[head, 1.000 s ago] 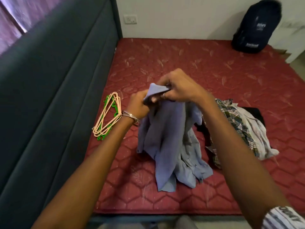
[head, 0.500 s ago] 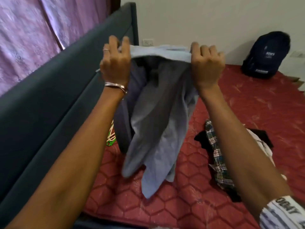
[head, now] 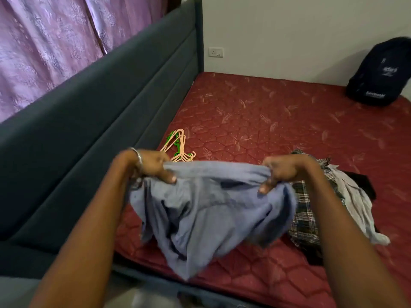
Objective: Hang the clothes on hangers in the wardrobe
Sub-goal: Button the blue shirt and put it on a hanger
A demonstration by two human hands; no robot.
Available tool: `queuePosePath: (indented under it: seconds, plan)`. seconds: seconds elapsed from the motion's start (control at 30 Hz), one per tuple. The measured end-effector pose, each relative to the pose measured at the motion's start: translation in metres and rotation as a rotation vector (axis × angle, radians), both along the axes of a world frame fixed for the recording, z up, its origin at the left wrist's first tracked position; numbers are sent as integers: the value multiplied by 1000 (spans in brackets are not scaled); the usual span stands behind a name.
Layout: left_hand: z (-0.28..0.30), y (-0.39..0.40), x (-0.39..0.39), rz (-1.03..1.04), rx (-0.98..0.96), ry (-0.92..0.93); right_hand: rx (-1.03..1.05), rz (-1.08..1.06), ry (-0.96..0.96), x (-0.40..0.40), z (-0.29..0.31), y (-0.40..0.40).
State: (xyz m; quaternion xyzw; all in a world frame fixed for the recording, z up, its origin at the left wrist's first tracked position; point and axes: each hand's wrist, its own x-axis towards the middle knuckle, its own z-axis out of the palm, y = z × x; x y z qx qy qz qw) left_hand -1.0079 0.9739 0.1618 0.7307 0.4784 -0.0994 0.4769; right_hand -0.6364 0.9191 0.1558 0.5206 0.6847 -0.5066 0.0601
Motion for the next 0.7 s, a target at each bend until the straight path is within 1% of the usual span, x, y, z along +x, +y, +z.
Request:
queuePosePath:
  seconds: [0.03, 0.07, 0.1, 0.13, 0.17, 0.23, 0.27, 0.33, 0.4, 0.47, 0.6, 0.63, 0.7]
  plan:
    - [24, -4, -1, 63, -6, -137, 41, -27, 68, 5, 23, -4]
    - [45, -6, 1, 103, 14, -233, 88, -67, 136, 10, 45, -6]
    - [57, -7, 5, 161, 79, -296, 147, -106, 167, 15, 60, -4]
    - [62, -3, 9, 198, 203, -278, 237, -137, 139, 19, 67, 1]
    - [60, 2, 14, 227, 351, -209, 350, -156, 54, 20, 68, 8]
    - [36, 13, 22, 319, 671, 7, 571, -210, -203, 24, 43, 30]
    - [17, 18, 23, 403, 768, 85, 641, -270, -316, 27, 22, 40]
    - [-21, 22, 26, 556, 869, 111, 710, -426, -441, 33, -23, 51]
    - [-52, 23, 28, 613, 888, 149, 732, -580, -475, 32, -58, 50]
    - [-77, 34, 31, 619, 836, 240, 746, -718, -445, 28, -84, 54]
    - [-112, 67, 40, 572, 772, 357, 640, -892, -481, 25, -115, 83]
    - [-123, 87, 43, 543, 769, 384, 597, -937, -459, 28, -121, 105]
    - [-128, 100, 45, 534, 736, 389, 509, -1015, -321, 30, -120, 120]
